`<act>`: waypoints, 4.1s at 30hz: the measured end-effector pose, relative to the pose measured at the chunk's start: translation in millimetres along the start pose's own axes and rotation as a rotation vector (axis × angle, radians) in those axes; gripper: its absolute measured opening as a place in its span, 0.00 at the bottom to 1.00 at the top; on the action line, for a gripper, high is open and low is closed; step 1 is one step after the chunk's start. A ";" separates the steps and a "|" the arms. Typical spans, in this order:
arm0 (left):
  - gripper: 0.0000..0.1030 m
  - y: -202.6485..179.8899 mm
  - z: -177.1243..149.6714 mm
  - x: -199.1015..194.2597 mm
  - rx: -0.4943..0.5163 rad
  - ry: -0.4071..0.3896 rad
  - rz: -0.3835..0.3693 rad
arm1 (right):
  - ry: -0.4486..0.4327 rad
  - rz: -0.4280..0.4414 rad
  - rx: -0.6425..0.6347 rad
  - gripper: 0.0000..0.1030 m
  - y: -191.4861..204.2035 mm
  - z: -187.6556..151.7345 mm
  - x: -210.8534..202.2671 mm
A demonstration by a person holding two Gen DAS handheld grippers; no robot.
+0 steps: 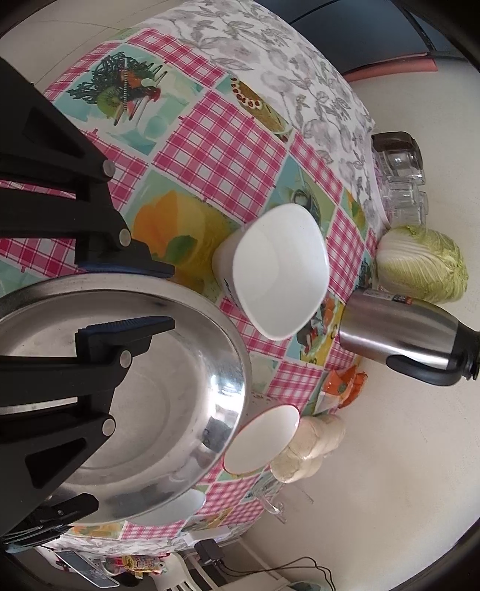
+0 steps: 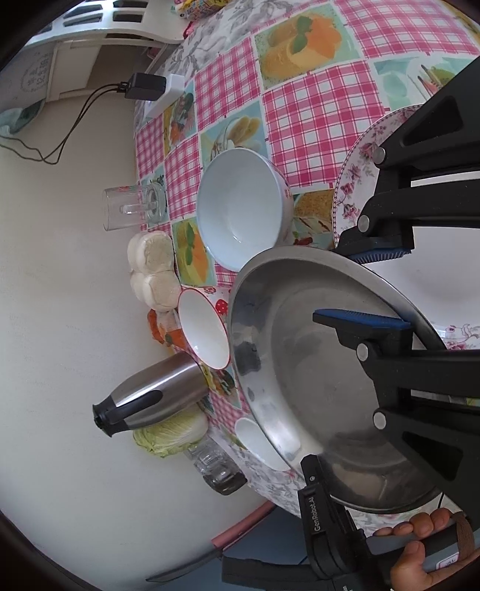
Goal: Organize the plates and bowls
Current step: 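Lift the steel basin with the left gripper and carry it across the table, then lower the steel basin onto the table and open the left gripper, then close both grippers on the rim of the pink-floral deep plate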
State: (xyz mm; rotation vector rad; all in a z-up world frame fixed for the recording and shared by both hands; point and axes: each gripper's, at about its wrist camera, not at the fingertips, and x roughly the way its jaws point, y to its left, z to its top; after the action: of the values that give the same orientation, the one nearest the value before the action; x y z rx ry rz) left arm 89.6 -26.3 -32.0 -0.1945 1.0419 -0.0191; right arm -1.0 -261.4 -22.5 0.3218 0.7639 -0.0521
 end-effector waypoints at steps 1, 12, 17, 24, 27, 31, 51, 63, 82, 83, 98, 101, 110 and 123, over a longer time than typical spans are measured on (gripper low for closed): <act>0.21 0.8 -0.5 2.0 -0.002 0.003 0.006 | 0.001 -0.008 -0.015 0.24 2.6 -0.6 1.0; 0.22 4.7 -4.8 22.0 -0.017 0.041 0.028 | 0.079 -0.066 -0.055 0.24 7.2 -6.8 25.4; 0.25 7.5 -6.2 28.7 -0.029 0.061 0.031 | 0.101 -0.080 -0.067 0.24 8.7 -10.2 33.6; 0.27 8.8 -8.2 35.5 -0.029 0.066 0.035 | 0.107 -0.102 -0.106 0.26 17.1 -13.3 35.7; 0.27 10.3 -7.5 35.2 -0.030 0.058 0.039 | 0.108 -0.100 -0.107 0.26 17.9 -13.4 36.0; 0.27 13.3 -6.1 33.6 -0.032 0.044 0.057 | 0.110 -0.087 -0.107 0.26 20.8 -13.6 37.8; 0.79 8.4 -2.2 20.6 0.003 0.068 0.066 | 0.023 -0.089 -0.113 0.68 31.6 -0.1 11.7; 0.94 4.2 -5.2 15.8 0.103 0.031 0.178 | -0.007 -0.115 -0.105 1.00 28.2 4.5 5.9; 0.99 -44.0 -22.1 -50.6 0.137 -0.130 -0.098 | -0.057 -0.178 0.067 1.00 -19.8 2.4 -40.4; 0.99 -47.7 -25.7 -52.7 0.137 -0.120 -0.118 | -0.057 -0.171 0.097 1.00 -25.9 1.0 -43.6; 0.98 -73.4 -83.0 -57.8 0.140 0.034 -0.278 | 0.016 -0.150 0.385 1.00 -97.3 -30.7 -67.0; 0.94 -76.0 -93.0 -58.3 0.143 0.068 -0.291 | 0.043 -0.147 0.391 0.99 -100.0 -34.7 -65.3; 0.74 -83.6 -110.3 -52.5 0.172 0.133 -0.281 | 0.118 -0.137 0.453 0.74 -112.9 -45.1 -54.2; 0.49 -75.8 -128.8 -20.3 0.098 0.282 -0.326 | 0.185 -0.116 0.490 0.37 -121.5 -53.6 -37.2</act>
State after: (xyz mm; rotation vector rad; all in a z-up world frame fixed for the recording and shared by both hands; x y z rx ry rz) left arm -25.6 -118.0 -64.8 -0.2762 1.2775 -0.4015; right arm -83.7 -363.1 -65.7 0.7553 0.9493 -0.3257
